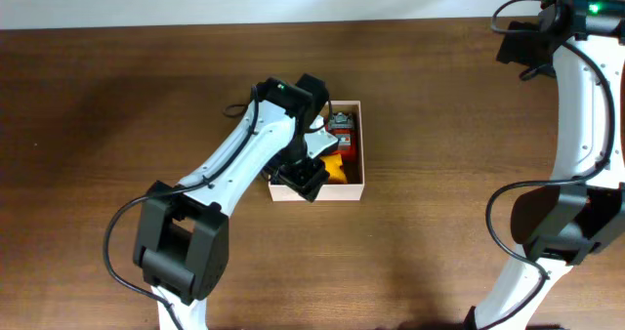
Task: Pack container
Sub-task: 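Lower the ball into the box's front-left corner, then press the ball down beside the orange toy and open the left gripper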
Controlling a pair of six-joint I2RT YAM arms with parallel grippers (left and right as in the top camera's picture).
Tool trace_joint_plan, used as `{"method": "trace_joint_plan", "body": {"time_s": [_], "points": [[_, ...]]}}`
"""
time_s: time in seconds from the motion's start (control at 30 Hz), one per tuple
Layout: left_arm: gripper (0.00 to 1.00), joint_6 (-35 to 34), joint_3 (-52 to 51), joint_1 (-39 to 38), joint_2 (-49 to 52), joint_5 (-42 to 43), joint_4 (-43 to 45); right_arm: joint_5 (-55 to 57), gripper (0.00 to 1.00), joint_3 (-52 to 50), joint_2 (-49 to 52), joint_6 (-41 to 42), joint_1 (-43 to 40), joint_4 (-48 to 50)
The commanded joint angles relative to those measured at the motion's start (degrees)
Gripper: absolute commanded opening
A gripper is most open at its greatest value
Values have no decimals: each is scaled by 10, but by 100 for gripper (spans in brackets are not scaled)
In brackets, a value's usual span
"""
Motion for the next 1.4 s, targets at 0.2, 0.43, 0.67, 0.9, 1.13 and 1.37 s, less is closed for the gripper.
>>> {"method": "trace_joint_plan", "body": {"time_s": [0.2,0.43,0.67,0.9,1.13,1.37], "points": [[74,6,91,0,-2,-1,-21,2,99,-3,-5,5,0,1],[74,6,103,0,-2,-17,-19,2,99,-3,-5,5,0,1],[74,6,103,0,-2,-20,-13,2,99,-3,-5,5,0,1],[74,6,101,0,7,-20,-16,2,99,-3,-5,5,0,1],[73,5,77,1,19,-35,-18,2,99,-3,-5,5,0,1],[74,5,29,2,19,-40,-3,2,99,-3,-5,5,0,1]]}}
